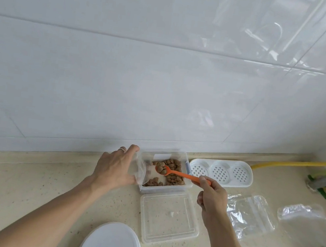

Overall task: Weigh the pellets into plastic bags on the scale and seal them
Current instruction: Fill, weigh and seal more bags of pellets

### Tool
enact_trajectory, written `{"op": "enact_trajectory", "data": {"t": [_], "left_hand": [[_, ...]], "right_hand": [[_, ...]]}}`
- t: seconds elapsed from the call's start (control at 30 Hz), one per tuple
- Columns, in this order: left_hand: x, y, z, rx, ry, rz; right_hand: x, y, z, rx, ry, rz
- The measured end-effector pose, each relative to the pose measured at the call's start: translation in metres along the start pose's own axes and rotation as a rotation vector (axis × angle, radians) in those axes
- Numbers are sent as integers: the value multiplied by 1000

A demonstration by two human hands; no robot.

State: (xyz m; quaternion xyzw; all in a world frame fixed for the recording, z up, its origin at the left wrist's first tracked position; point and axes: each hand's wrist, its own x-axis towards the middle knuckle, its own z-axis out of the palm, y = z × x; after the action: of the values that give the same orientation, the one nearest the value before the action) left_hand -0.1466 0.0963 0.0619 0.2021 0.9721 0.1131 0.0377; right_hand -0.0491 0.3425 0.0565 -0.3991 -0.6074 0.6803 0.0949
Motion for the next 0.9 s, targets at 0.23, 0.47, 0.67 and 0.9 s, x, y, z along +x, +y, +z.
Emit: {"op": "enact_trajectory", "data": {"t": [0.23, 0.47, 0.67, 0.9], "left_hand": [[26, 25, 2, 117, -132, -10], [33, 40, -1, 170, -108, 25], [32, 39, 3, 80, -8, 38], [25, 30, 1, -48, 61, -25]], "right_hand": [[-3, -37, -18, 49, -7, -111], [-20, -52, -1, -176, -121, -300], [-31, -58, 15, -260, -263, -373], [-40, -71, 14, -290, -270, -439]]}}
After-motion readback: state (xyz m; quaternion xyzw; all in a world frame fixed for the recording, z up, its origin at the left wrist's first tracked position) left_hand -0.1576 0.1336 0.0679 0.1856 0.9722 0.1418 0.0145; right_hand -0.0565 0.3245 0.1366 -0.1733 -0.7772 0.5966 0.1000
